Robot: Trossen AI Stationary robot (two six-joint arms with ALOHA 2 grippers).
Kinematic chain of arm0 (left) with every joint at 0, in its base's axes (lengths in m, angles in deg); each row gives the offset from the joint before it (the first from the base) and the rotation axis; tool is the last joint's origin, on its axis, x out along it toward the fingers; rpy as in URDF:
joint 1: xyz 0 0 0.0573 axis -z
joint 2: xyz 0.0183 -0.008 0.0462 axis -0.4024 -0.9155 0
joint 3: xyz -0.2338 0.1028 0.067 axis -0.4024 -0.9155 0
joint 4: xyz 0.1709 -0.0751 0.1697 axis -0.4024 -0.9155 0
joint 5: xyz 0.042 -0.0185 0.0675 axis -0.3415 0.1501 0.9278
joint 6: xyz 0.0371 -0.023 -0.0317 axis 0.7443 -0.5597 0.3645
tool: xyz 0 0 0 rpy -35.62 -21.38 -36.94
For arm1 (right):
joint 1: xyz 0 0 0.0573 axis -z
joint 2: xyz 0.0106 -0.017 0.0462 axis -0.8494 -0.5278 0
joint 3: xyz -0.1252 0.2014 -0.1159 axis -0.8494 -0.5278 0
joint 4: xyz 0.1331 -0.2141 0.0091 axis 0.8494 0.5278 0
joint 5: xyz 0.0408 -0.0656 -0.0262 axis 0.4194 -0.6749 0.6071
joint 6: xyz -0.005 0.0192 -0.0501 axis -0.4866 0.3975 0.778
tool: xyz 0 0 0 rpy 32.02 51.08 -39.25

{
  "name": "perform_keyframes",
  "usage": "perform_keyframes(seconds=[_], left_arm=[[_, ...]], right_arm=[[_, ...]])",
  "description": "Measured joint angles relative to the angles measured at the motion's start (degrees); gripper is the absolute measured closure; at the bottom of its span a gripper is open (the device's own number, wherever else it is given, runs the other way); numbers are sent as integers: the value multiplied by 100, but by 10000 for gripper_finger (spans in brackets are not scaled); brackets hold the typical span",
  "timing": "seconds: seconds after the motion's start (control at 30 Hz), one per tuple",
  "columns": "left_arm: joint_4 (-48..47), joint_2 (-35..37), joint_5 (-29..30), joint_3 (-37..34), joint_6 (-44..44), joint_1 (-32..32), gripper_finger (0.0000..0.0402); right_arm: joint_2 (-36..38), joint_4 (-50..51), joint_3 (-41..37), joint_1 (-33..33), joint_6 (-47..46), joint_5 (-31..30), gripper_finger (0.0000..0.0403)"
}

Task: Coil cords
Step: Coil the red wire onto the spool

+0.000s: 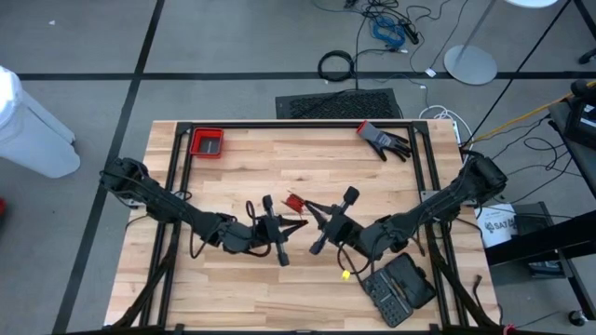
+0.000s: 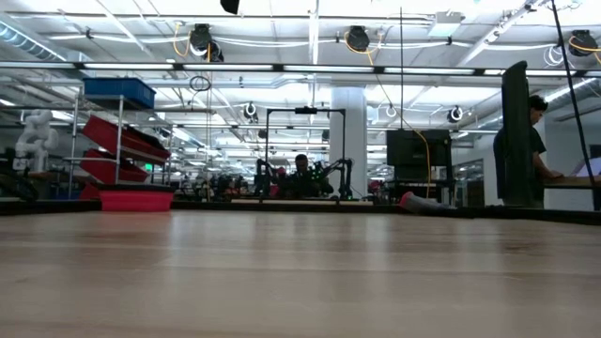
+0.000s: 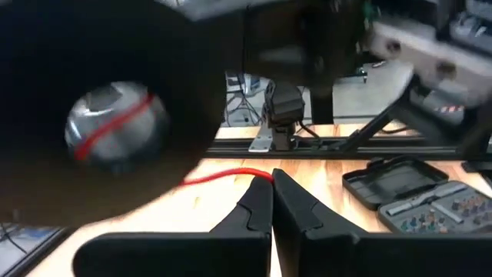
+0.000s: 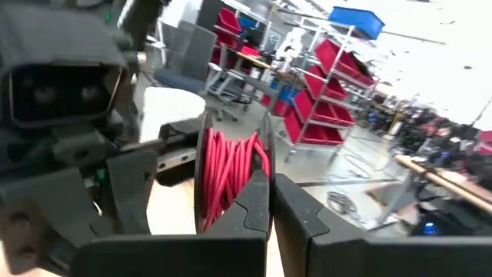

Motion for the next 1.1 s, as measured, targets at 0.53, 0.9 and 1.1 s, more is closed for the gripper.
perform_keyframes(seconds=[0.53, 0.9, 1.1], left_arm=[[66, 0, -140, 1, -184, -42, 402], [103, 122, -343, -1, 13, 69, 402], [95, 142, -345, -1, -1, 87, 402]], right_arm=[[-869, -1349, 0, 155, 1720, -598, 403], [-869, -1309, 0, 117, 2432, -902, 403], [-869, -1300, 0, 53, 2762, -959, 403]])
